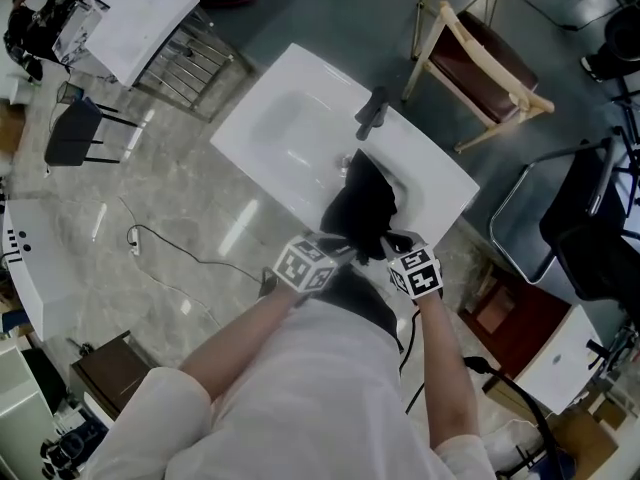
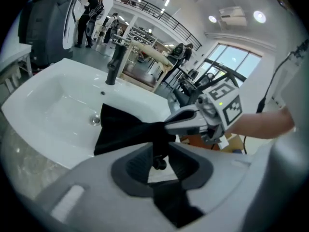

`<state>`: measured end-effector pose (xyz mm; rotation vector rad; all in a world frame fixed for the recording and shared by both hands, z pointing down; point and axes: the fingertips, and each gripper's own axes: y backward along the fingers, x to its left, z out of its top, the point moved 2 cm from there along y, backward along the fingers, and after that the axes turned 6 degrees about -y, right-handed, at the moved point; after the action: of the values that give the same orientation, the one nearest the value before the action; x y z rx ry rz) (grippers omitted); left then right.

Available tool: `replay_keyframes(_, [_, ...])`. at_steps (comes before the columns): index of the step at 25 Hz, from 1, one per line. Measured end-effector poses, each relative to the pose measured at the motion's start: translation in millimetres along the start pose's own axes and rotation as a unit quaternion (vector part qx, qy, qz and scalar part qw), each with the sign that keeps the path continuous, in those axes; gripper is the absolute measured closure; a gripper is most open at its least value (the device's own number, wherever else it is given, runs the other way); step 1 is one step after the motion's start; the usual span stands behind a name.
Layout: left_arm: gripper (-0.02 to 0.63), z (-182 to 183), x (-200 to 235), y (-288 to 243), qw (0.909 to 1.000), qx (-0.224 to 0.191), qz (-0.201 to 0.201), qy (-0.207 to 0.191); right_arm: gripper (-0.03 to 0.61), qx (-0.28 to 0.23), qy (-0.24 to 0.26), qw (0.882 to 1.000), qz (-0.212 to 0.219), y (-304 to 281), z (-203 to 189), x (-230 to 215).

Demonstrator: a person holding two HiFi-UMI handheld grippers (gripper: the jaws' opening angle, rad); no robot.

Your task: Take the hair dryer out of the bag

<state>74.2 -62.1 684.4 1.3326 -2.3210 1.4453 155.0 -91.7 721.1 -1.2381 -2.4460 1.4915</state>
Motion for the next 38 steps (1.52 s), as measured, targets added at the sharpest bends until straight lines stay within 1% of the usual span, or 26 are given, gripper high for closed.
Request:
replay_keyframes(4, [0.473, -7.0, 9.9, -25.7, 0.9985, 0.040, 0.002, 0.036, 0.558, -0.007, -0.016, 1.000, -0.007, 2.4, 6.1, -1.4])
replay_keyframes(9, [0.435, -10.2, 29.1, -48.0, 0.9944, 0.077, 0.053, 0.050, 0.558, -0.017, -0.026, 0.999, -0.012, 4.4, 15.6, -3.1])
replay_keyframes(11, [0.416, -10.6, 35.5, -55.9, 0.9923, 0.091, 0.064, 0.056, 0.557, -0.019, -0.032, 0.999, -0.014, 3.8, 17.0, -5.7])
replay_keyframes(14, [0.380, -11.5, 40.8, -67.4, 0.9898, 0.106, 0.064, 0.070, 0.558, -0.020, -0.042, 0.999, -0.018, 3.8, 16.6, -7.9])
replay_keyframes(18, [0.345, -10.9, 49.0, -80.9, 0.9863, 0.116, 0.066, 0.096, 0.558, -0.021, -0.051, 0.998, -0.024, 4.1, 16.2, -10.3])
replay_keyframes(23, [0.327, -12.0, 59.2, -97.0, 0.9822, 0.139, 0.080, 0.098, 0.558, -0.023, -0.061, 0.997, -0.031, 6.1, 17.4, -13.7])
replay_keyframes(24, [0.312, -13.2, 61.6, -100.2, 0.9810, 0.143, 0.084, 0.101, 0.558, -0.023, -0.062, 0.997, -0.032, 5.8, 17.9, -14.2])
replay_keyframes(26, [0.248, -16.9, 65.9, -106.1, 0.9776, 0.152, 0.093, 0.112, 0.557, -0.024, -0.065, 0.997, -0.033, 5.1, 19.1, -14.7])
replay_keyframes(27, [0.238, -18.8, 67.7, -108.7, 0.9759, 0.158, 0.097, 0.115, 0.557, -0.024, -0.066, 0.997, -0.034, 4.8, 19.6, -14.9])
replay_keyframes(31, [0.241, -17.9, 76.2, -119.9, 0.9736, 0.172, 0.115, 0.097, 0.557, -0.022, -0.071, 0.996, -0.039, 4.5, 20.2, -15.7])
replay_keyframes(35, [0.259, -23.4, 71.4, -130.7, 0.9653, 0.208, 0.114, 0.110, 0.558, -0.021, -0.080, 0.996, -0.046, 3.5, 17.9, -17.8])
replay_keyframes(36, [0.265, -24.0, 71.1, -134.2, 0.9637, 0.214, 0.115, 0.111, 0.558, -0.021, -0.082, 0.995, -0.048, 2.8, 17.1, -18.9])
replay_keyframes(37, [0.297, -23.9, 71.7, -136.9, 0.9624, 0.219, 0.117, 0.111, 0.557, -0.020, -0.084, 0.995, -0.051, 2.2, 16.4, -20.3])
replay_keyframes(38, [0.308, -23.5, 72.7, -138.6, 0.9615, 0.221, 0.118, 0.112, 0.557, -0.019, -0.086, 0.995, -0.055, 1.9, 15.7, -22.0])
